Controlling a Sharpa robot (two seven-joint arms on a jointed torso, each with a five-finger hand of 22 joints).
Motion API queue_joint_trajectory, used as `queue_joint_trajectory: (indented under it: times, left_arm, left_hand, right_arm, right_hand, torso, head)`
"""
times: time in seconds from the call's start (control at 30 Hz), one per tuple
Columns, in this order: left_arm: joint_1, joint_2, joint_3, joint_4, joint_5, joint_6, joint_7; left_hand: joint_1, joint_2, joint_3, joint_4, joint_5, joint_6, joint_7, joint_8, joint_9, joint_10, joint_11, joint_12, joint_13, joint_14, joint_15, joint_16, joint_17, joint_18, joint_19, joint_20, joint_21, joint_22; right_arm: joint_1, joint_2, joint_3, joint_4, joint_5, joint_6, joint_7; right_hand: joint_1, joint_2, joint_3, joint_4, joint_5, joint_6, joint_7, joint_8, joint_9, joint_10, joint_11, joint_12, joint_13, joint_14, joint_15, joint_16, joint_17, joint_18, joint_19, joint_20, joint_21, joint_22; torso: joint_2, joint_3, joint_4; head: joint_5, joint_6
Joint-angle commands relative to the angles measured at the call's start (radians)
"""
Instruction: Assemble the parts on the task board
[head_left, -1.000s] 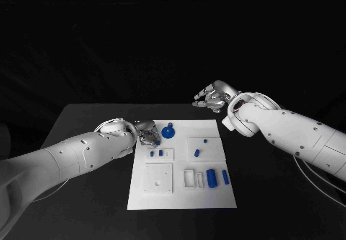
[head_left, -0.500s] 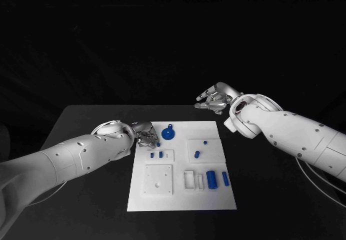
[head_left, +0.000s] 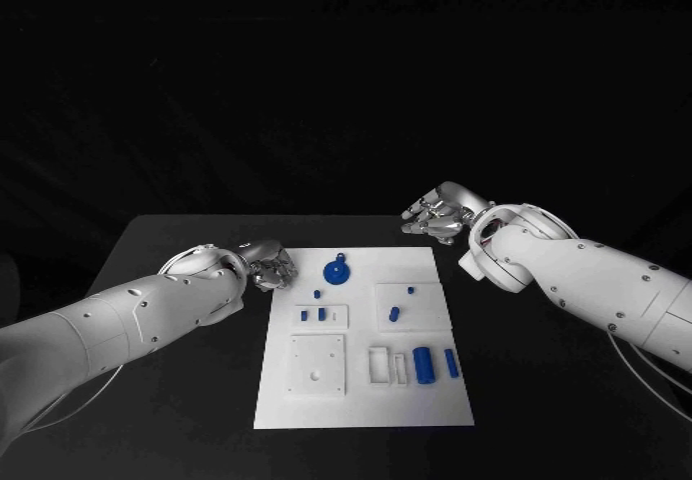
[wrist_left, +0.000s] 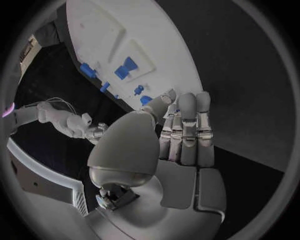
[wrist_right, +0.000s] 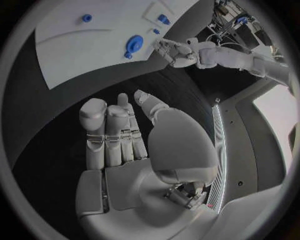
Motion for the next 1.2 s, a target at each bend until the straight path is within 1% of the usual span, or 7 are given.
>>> queue_joint_trajectory:
  times: [0.03, 0.1, 0.3, 0.47, 0.5, 0.8, 1.2]
  left_arm:
    - [0.010, -0.021, 0.014, 0.019, 0.220, -0.064, 0.050]
    - [0.016, -0.039, 0.024, 0.035, 0.331, -0.053, 0.062]
    - [0.035, -0.105, 0.042, 0.123, 0.633, -0.030, 0.107]
    - [0.042, -0.164, 0.055, 0.222, 0.824, -0.026, 0.158]
    - [0.043, -0.181, 0.059, 0.254, 0.871, -0.032, 0.173]
    - [0.049, -0.241, 0.067, 0.378, 1.030, -0.060, 0.227]
    - [0.052, -0.252, 0.068, 0.400, 1.060, -0.079, 0.243]
  left_hand:
    - [0.008, 0.004, -0.002, 0.001, 0.001, 0.017, 0.004, -0.003, 0.000, 0.037, -0.006, 0.001, 0.001, -0.029, 0.000, -0.071, -0.032, 0.007, -0.038, 0.003, -0.025, 0.019]
    - [0.008, 0.005, -0.033, 0.008, -0.027, 0.054, -0.009, 0.006, 0.005, 0.146, -0.051, 0.052, 0.014, -0.079, -0.006, -0.143, -0.061, -0.017, -0.088, 0.009, -0.070, -0.003]
    - [-0.015, 0.017, -0.084, 0.038, -0.038, 0.031, 0.004, -0.003, 0.002, -0.025, 0.018, 0.004, 0.001, -0.134, 0.051, -0.383, -0.161, -0.042, -0.152, 0.045, -0.220, -0.128]
    - [0.003, 0.033, -0.123, 0.036, -0.024, 0.034, 0.004, -0.003, 0.002, -0.040, 0.027, 0.003, 0.000, -0.045, 0.073, -0.692, -0.239, -0.031, -0.113, 0.075, -0.359, -0.288]
    - [0.013, 0.041, -0.118, 0.030, 0.032, 0.038, 0.008, -0.002, 0.003, -0.035, 0.026, 0.003, 0.000, -0.033, 0.070, -0.714, -0.237, -0.029, -0.106, 0.069, -0.353, -0.290]
    - [0.001, 0.056, -0.134, 0.022, 0.027, 0.048, 0.011, -0.003, 0.002, -0.018, 0.021, 0.003, 0.000, 0.032, 0.058, -0.770, -0.199, -0.030, -0.089, 0.057, -0.343, -0.234]
    - [-0.008, 0.055, -0.147, 0.020, 0.029, 0.042, 0.013, -0.003, 0.002, -0.053, 0.032, 0.003, 0.000, 0.034, 0.065, -0.805, -0.175, -0.028, -0.083, 0.063, -0.356, -0.259]
  right_arm:
    - [-0.015, -0.009, -0.001, 0.005, -0.148, 0.057, 0.017]
    - [-0.023, -0.015, -0.004, 0.010, -0.210, 0.066, 0.009]
    - [-0.047, -0.023, -0.013, 0.027, -0.371, 0.079, -0.030]
    - [-0.068, -0.017, -0.027, 0.027, -0.482, 0.079, -0.064]
    - [-0.073, -0.013, -0.034, 0.025, -0.511, 0.077, -0.072]
    - [-0.086, 0.004, -0.068, 0.023, -0.600, 0.109, -0.105]
    - [-0.094, 0.025, -0.097, 0.016, -0.624, 0.124, -0.127]
  right_hand:
    - [0.003, -0.012, 0.056, -0.024, -0.016, 0.018, -0.004, -0.002, 0.000, -0.013, 0.011, -0.009, -0.083, -0.002, 0.010, 0.000, -0.004, 0.014, 0.032, 0.011, -0.006, 0.094]
    - [-0.003, -0.013, 0.086, -0.035, -0.027, 0.029, -0.003, -0.001, 0.000, -0.023, 0.016, -0.009, -0.120, -0.003, 0.013, 0.001, -0.007, 0.017, 0.031, 0.014, -0.008, 0.094]
    - [-0.018, -0.034, 0.137, -0.034, -0.074, 0.053, -0.007, -0.001, 0.001, -0.074, 0.031, -0.011, -0.123, -0.006, 0.023, -0.003, -0.019, 0.020, 0.029, 0.024, -0.019, 0.092]
    - [-0.017, -0.053, 0.160, -0.034, -0.107, 0.058, -0.009, -0.001, 0.000, -0.101, 0.038, -0.011, -0.124, -0.005, 0.030, -0.006, -0.028, 0.020, 0.029, 0.030, -0.027, 0.090]
    - [-0.017, -0.062, 0.178, -0.032, -0.113, 0.060, -0.010, -0.001, 0.000, -0.100, 0.038, -0.011, -0.124, -0.010, 0.034, -0.019, -0.045, 0.022, 0.025, 0.035, -0.047, 0.085]
    - [-0.020, -0.090, 0.212, -0.023, -0.131, 0.053, -0.011, -0.001, 0.000, -0.119, 0.043, -0.012, -0.124, -0.005, 0.041, -0.028, -0.091, 0.029, 0.032, 0.042, -0.089, 0.075]
    - [-0.022, -0.103, 0.169, -0.003, -0.166, 0.033, 0.000, -0.001, -0.001, -0.132, 0.049, -0.012, -0.124, -0.010, 0.043, -0.037, -0.153, 0.039, 0.048, 0.045, -0.173, 0.050]
  torso:
    - [-0.002, 0.0004, -0.0008]
    - [-0.004, 0.0003, -0.0003]
    - [-0.011, -0.0015, -0.0011]
    - [-0.016, -0.0045, 0.0021]
    - [-0.017, -0.0052, 0.0031]
    - [-0.024, -0.0105, 0.0091]
    - [-0.022, -0.0085, 0.0084]
  head:
    - [-0.006, 0.005]
    - [-0.011, 0.006]
    - [-0.017, 0.008]
    - [-0.024, 0.010]
    - [-0.022, 0.013]
    - [-0.021, 0.007]
    - [-0.022, 0.004]
